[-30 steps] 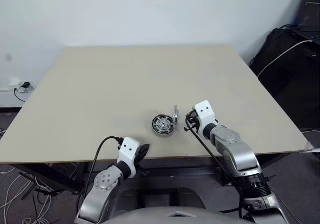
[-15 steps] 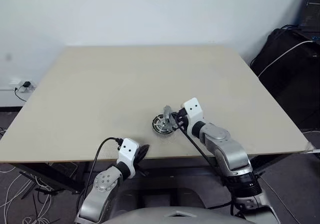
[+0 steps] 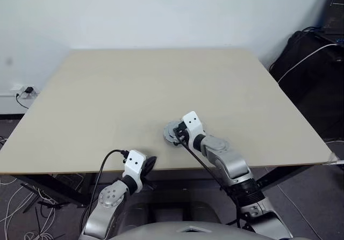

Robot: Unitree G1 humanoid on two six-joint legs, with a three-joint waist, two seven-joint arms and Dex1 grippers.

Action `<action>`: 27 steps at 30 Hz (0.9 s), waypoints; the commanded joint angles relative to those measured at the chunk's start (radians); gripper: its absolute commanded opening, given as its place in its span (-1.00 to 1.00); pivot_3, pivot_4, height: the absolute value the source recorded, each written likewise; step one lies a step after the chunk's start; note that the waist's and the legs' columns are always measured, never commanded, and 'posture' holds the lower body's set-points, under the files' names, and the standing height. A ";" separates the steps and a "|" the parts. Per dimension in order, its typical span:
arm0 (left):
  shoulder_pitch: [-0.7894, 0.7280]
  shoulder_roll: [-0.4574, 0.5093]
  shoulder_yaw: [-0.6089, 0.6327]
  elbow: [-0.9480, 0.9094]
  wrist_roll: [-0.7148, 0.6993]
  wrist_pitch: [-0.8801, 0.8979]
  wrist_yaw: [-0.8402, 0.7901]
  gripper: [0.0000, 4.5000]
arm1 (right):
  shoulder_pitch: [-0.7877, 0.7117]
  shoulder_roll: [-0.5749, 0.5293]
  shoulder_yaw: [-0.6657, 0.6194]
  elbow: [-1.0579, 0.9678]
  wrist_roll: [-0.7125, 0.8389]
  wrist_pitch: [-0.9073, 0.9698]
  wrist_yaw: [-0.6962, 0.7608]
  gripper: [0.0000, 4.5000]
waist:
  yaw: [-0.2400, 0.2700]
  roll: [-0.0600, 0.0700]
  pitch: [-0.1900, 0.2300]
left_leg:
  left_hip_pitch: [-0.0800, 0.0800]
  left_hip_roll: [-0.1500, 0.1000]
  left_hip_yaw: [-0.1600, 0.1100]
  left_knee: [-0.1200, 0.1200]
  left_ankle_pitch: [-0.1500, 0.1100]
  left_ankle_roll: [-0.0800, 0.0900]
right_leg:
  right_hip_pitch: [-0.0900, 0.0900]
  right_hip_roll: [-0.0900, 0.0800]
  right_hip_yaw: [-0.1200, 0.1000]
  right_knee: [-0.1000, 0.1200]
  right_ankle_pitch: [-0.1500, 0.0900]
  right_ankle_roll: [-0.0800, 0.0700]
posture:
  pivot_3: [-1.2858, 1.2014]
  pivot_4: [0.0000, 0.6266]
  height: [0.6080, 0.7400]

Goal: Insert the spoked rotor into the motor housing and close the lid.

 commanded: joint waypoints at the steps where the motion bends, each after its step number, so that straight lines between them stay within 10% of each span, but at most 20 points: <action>1: -0.004 -0.003 -0.001 -0.039 0.003 -0.007 0.007 -1.00 | -0.014 0.005 0.013 0.020 -0.015 -0.006 0.005 -0.99 | 0.000 0.000 -0.001 | 0.000 0.000 0.000 0.000 0.000 0.000 | 0.000 0.000 0.000 0.000 0.000 0.000 | 0.03 -1.00 1.00; 7: 0.003 -0.003 -0.008 -0.070 0.003 0.010 0.016 -1.00 | -0.017 -0.035 0.001 -0.067 0.010 -0.035 0.076 -0.99 | 0.000 0.000 -0.003 | 0.000 0.000 0.000 0.000 0.000 0.000 | 0.000 -0.001 0.000 0.000 0.000 0.000 | 0.03 -1.00 1.00; 21: -0.006 -0.004 -0.028 -0.085 0.015 0.018 0.022 -1.00 | -0.057 -0.150 -0.012 -0.080 0.047 -0.085 0.243 0.99 | 0.002 0.000 -0.003 | 0.000 0.000 0.000 0.000 0.000 0.000 | 0.000 0.000 0.000 0.000 0.000 0.000 | 0.03 -1.00 1.00; 27: 0.002 0.004 -0.024 -0.096 0.008 0.026 0.019 -1.00 | -0.079 -0.118 0.000 0.000 0.014 -0.111 0.216 0.99 | 0.002 0.000 -0.003 | 0.000 0.000 0.000 0.000 0.000 0.000 | 0.000 -0.001 0.000 0.000 0.000 0.000 | 0.03 -1.00 1.00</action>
